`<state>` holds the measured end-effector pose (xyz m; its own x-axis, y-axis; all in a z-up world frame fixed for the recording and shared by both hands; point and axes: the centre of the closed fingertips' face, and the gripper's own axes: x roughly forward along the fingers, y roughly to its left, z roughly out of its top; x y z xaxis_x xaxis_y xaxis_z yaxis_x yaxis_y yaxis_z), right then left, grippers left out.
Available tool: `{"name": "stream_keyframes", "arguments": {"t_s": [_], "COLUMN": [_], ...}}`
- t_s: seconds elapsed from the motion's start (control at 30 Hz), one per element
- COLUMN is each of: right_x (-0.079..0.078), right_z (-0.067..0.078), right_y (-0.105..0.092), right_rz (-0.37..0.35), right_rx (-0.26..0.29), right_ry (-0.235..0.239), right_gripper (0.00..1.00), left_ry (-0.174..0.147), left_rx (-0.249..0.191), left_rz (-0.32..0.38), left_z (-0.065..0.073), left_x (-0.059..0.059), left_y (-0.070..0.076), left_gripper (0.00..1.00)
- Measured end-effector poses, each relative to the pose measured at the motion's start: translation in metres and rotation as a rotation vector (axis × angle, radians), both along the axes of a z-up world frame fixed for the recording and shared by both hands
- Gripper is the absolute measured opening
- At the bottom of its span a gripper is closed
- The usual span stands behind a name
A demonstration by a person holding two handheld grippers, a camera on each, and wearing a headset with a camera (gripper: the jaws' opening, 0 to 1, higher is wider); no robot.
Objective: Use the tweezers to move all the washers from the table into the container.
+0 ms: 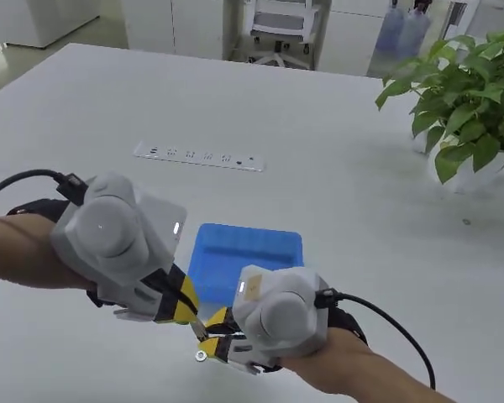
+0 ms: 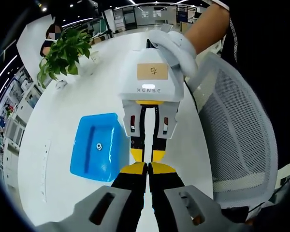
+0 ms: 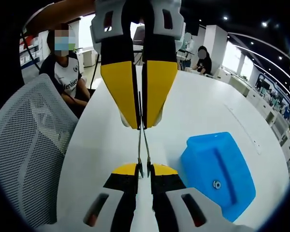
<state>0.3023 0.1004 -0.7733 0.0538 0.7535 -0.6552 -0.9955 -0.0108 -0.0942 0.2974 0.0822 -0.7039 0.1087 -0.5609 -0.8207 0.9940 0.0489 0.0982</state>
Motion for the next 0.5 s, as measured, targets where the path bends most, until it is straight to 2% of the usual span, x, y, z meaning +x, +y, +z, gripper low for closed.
{"name": "stream_keyframes", "arguments": {"t_s": [0.5], "right_x": [-0.007], "right_z": [-0.011], "right_y": [0.006], "right_rz": [0.002], "right_rx": [0.004], "right_ry": [0.033], "right_gripper": [0.11], "left_ry": [0.029], "left_rx": [0.017], "left_rz": [-0.001], "left_z": [-0.010], "left_x": [-0.005], "left_y": [0.002], "left_gripper": [0.05]}}
